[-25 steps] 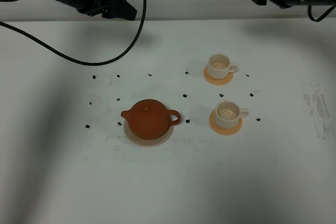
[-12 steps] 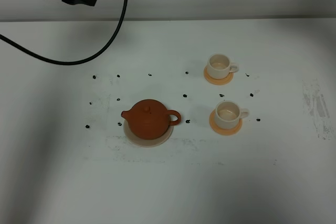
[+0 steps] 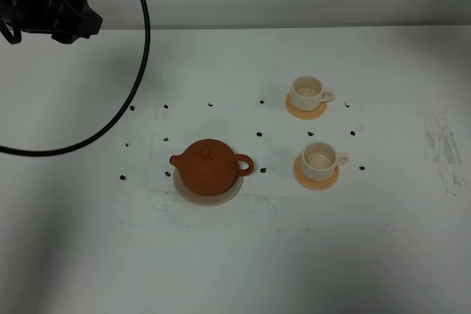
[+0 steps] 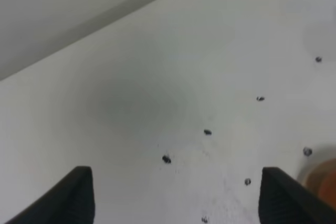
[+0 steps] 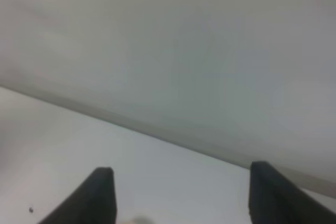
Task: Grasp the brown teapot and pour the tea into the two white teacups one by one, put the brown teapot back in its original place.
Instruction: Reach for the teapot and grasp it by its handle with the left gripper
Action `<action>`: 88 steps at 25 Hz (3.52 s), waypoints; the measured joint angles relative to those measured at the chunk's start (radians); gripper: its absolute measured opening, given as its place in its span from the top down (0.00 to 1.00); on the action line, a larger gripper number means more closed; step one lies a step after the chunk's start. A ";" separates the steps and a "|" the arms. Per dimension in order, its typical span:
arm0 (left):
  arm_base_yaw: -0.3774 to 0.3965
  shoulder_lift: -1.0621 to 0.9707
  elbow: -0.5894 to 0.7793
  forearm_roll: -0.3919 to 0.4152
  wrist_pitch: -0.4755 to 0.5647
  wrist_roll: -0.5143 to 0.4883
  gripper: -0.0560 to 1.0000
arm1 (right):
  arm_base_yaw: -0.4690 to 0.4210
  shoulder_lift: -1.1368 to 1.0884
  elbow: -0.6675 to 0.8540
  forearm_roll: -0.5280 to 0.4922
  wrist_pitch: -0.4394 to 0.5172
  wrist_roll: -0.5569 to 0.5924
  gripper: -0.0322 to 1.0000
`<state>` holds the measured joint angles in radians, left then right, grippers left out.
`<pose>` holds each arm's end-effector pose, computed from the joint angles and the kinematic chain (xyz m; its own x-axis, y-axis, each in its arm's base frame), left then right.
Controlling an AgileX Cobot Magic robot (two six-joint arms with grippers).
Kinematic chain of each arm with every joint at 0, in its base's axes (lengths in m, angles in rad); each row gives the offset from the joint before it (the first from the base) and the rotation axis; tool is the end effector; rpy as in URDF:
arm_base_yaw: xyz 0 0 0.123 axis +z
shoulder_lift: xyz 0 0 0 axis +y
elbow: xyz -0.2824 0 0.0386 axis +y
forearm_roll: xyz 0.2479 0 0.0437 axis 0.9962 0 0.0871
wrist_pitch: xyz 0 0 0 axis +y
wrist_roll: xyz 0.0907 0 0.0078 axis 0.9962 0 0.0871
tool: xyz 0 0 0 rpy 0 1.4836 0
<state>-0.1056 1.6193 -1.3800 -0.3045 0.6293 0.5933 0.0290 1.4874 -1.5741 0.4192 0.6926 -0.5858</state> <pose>0.3646 -0.0548 0.3251 -0.5662 0.3943 -0.7238 0.4486 0.8841 0.1307 0.3354 0.0334 0.4324 -0.3765 -0.2550 -0.8906 -0.3661 0.9241 -0.1098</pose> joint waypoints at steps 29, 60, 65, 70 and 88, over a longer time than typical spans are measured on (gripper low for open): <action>-0.330 -0.044 0.046 0.188 -0.060 0.027 0.32 | 0.000 -1.102 0.724 -0.223 0.142 0.371 0.44; -0.400 0.203 -0.048 0.142 0.083 0.128 0.33 | 0.000 -1.494 1.035 -0.398 0.406 0.498 0.44; -0.430 0.204 -0.115 0.146 0.108 0.139 0.33 | 0.000 -1.495 1.071 -0.369 0.404 0.500 0.44; -0.501 0.204 -0.152 0.167 0.115 0.169 0.33 | 0.000 -1.495 1.070 -0.363 0.395 0.500 0.44; -0.532 0.327 -0.154 0.298 0.179 0.178 0.33 | -0.187 -1.495 1.070 -0.298 0.394 0.500 0.44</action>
<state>-0.6379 1.9464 -1.5340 -0.0067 0.8079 0.7712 -0.1580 -0.0077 -0.5036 0.1211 1.0864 -0.0859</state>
